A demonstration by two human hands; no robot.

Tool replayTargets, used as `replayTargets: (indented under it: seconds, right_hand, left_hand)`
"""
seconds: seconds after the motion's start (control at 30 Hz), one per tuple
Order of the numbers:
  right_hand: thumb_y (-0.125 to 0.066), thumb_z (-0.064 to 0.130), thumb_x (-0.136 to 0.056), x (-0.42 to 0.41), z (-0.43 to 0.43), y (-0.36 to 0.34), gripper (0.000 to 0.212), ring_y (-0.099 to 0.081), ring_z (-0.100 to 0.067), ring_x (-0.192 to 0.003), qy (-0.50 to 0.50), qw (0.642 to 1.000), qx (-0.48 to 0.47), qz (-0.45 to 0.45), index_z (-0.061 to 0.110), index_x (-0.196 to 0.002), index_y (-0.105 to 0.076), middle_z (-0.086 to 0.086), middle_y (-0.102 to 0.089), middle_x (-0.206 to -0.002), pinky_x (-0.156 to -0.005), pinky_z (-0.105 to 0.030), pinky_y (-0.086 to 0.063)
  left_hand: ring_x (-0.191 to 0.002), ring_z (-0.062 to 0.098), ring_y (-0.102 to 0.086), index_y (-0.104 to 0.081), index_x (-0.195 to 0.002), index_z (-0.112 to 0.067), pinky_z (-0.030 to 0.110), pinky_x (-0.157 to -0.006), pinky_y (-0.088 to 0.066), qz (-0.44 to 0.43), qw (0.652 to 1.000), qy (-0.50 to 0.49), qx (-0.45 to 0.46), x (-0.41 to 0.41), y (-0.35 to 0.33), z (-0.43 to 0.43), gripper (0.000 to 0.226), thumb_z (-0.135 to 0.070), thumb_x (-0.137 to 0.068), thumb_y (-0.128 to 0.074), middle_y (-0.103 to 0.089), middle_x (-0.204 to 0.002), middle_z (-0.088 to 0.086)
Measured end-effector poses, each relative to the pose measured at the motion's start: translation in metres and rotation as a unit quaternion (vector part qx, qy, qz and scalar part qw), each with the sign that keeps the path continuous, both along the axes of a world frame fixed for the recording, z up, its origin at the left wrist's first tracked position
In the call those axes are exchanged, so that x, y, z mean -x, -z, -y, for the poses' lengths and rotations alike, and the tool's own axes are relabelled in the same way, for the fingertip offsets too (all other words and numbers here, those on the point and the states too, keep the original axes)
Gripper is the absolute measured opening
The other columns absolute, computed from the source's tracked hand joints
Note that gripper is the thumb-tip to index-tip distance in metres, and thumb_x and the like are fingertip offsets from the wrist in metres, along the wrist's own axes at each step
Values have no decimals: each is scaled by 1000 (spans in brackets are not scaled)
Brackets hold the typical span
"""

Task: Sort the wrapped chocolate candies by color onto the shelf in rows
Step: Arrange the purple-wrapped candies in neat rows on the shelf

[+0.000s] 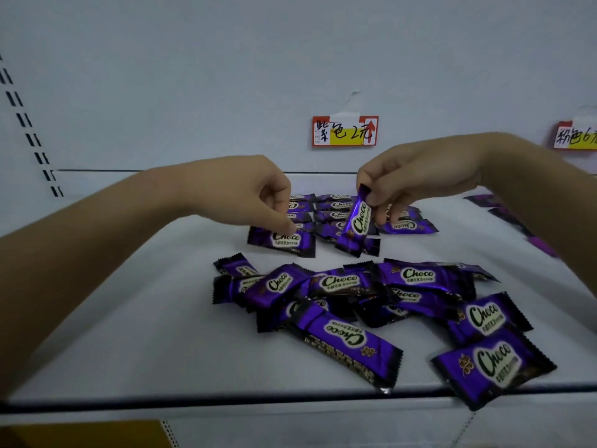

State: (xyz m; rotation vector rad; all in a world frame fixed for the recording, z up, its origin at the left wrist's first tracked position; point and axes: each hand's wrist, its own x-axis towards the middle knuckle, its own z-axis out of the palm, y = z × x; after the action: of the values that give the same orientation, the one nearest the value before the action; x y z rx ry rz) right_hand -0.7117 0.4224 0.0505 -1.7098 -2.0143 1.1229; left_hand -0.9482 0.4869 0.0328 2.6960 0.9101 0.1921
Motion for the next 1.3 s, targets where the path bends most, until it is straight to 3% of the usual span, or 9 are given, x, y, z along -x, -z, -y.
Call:
replayTargets:
  seconds: [0.1,0.2,0.4,0.57,0.7,0.87,1.03,1.17,1.3]
  right_hand:
    - [-58,15,-73,-2,-2,-2,5,-62,-15,-68,29,995,-47,-84,15,-70,-54,-4,-64,-71,-70,-28,-51]
    - [-58,9,-76,-2,-1,-7,9,-57,-14,-62,44,985,-86,-146,17,-71,-57,-3,-62,-67,-58,-22,-50]
    - [-44,-2,-93,-5,0,-5,33,-64,-17,-66,70,994,-52,-71,17,-114,-61,-10,-66,-82,-60,-22,-55]
    - [-39,-5,-94,-4,5,-10,36,-68,-16,-73,59,997,-27,-32,11,-105,-69,-12,-72,-91,-71,-25,-59]
    - [-48,0,-92,-6,8,-20,25,-67,-14,-71,66,998,-18,-11,8,-101,-70,-10,-73,-86,-71,-26,-59]
    - [-61,8,-86,-29,31,-15,11,-66,-18,-78,58,993,34,98,5,-93,-70,-7,-72,-84,-75,-28,-55]
    - [-74,20,-78,-44,44,4,11,-59,-3,-70,67,980,19,188,17,-88,-71,6,-68,-76,-69,-24,-47]
    - [-72,27,-79,-35,43,11,13,-54,0,-64,66,976,-80,189,21,-90,-68,7,-62,-75,-62,-16,-43]
    - [-73,31,-77,-14,41,19,16,-57,2,-66,39,982,-160,94,25,-92,-71,14,-66,-74,-62,-10,-41]
  left_hand:
    - [-60,0,-55,-63,-69,-25,13,-58,-41,-44,998,9,-40,1,0,1,22,-44,-77,-71,-65,-65,-11]
    - [-72,3,-58,-66,-79,-33,18,-62,-44,-25,997,61,-31,-3,1,5,12,-43,-77,-71,-65,-78,-14]
    - [-85,5,-55,-67,-101,-34,19,-76,-44,-34,992,119,-37,-9,14,6,22,-40,-81,-69,-59,-96,-15]
    - [-108,4,-50,-61,-116,-30,23,-95,-38,6,986,146,-80,-14,21,6,29,-38,-88,-61,-58,-119,-11]
    - [-106,6,-47,-61,-116,-30,27,-93,-38,19,987,125,-98,-17,26,8,27,-37,-90,-57,-60,-115,-13]
    - [-102,4,-45,-61,-115,-31,24,-90,-38,11,987,127,-101,-24,32,10,28,-41,-89,-56,-60,-109,-16]
    - [-92,-3,-43,-61,-109,-33,12,-80,-36,32,984,125,-125,-33,35,13,23,-41,-87,-60,-52,-93,-26]
    - [-84,-4,-47,-62,-107,-31,13,-76,-37,42,981,132,-139,-34,35,14,19,-36,-89,-60,-52,-88,-27]
    - [-80,-5,-59,-62,-101,-26,14,-76,-45,113,980,122,-112,-37,34,16,11,-26,-91,-58,-66,-89,-16]
